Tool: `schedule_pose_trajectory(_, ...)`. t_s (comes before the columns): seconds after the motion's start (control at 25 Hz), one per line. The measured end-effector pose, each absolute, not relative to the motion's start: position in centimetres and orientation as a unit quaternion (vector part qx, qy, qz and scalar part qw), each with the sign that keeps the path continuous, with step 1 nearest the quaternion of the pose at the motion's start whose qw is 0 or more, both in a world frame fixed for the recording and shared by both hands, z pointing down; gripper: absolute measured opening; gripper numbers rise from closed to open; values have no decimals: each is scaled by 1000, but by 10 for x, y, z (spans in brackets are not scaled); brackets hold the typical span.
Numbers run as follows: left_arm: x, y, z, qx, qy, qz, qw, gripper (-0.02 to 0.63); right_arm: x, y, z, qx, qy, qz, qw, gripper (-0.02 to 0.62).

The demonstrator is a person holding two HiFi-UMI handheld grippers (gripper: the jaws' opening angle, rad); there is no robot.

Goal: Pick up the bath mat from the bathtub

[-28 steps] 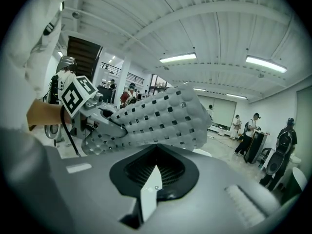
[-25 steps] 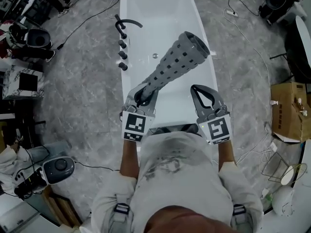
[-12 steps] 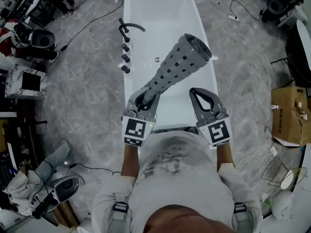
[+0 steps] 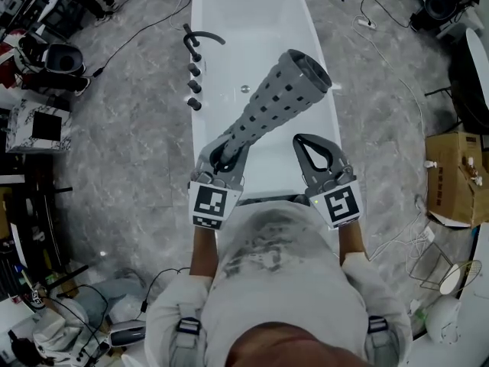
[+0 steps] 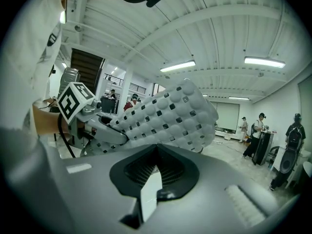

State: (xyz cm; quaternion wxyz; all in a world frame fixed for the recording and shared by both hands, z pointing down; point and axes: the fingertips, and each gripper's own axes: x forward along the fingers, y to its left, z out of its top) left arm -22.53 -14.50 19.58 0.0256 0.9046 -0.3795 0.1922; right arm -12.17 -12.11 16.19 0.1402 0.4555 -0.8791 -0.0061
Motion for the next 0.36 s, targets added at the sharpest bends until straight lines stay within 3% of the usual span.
schedule_pose_trajectory(0.36, -226, -140, 200, 903, -382, 195, 30, 94, -122, -119, 163, 454, -881, -3, 135, 2)
